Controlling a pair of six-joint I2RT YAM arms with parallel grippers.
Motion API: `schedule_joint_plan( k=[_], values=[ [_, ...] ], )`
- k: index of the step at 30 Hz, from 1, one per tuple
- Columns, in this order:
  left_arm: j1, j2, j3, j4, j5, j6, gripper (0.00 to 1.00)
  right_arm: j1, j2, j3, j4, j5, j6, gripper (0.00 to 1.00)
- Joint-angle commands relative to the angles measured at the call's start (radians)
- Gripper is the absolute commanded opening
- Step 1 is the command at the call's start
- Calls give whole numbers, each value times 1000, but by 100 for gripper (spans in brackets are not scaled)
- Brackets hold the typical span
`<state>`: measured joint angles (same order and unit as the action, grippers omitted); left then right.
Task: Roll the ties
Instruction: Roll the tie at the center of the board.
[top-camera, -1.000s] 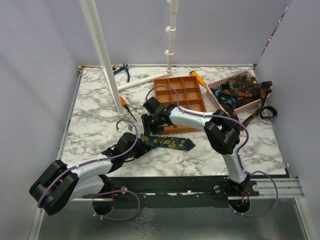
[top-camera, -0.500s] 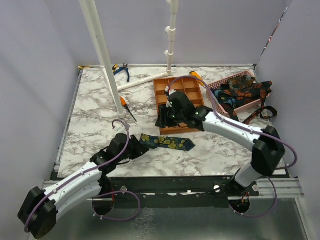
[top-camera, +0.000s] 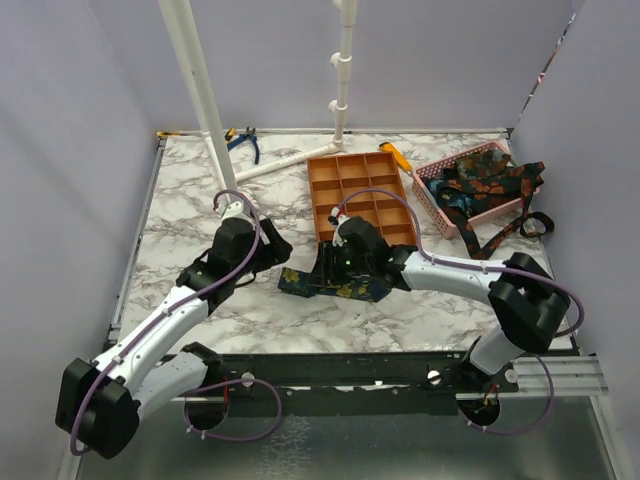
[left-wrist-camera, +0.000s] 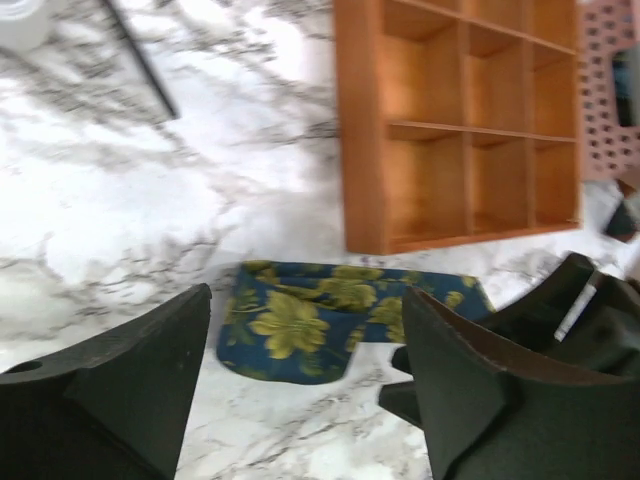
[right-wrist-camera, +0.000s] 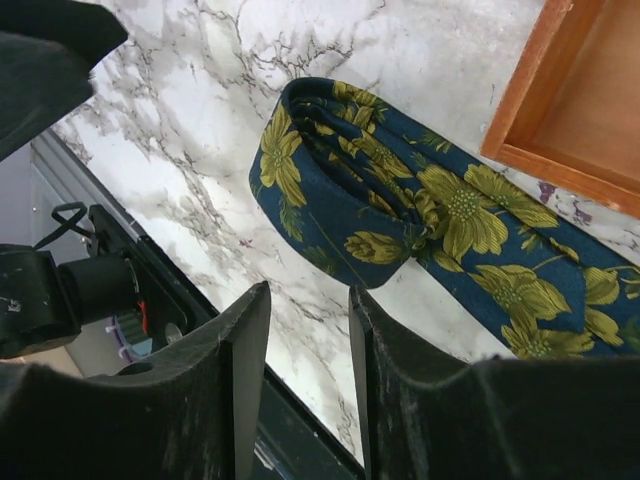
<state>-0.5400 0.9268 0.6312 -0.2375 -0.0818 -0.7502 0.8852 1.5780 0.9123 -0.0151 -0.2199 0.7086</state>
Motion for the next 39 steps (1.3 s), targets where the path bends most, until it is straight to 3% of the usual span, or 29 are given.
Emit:
schedule_joint_plan(
  k=[1, 4, 12, 20, 33, 39],
  values=[
    [114, 28, -19, -81, 119, 101, 86, 7, 52, 22, 55, -8, 42, 40],
    [140, 28, -40, -74, 141, 106, 99, 8, 80, 29, 34, 15, 46, 38],
    [160, 89, -62, -61, 174, 143, 99, 6, 142, 24, -26, 91, 72, 34],
    [183, 177, -98, 82, 382, 149, 99, 5, 162, 3, -30, 108, 65, 33],
    [183, 230, -149, 224, 517, 170, 99, -25, 191, -68, 38, 77, 73, 31],
    [183, 277, -169, 274, 543, 176, 93, -48, 185, -100, 78, 29, 74, 31]
  ],
)
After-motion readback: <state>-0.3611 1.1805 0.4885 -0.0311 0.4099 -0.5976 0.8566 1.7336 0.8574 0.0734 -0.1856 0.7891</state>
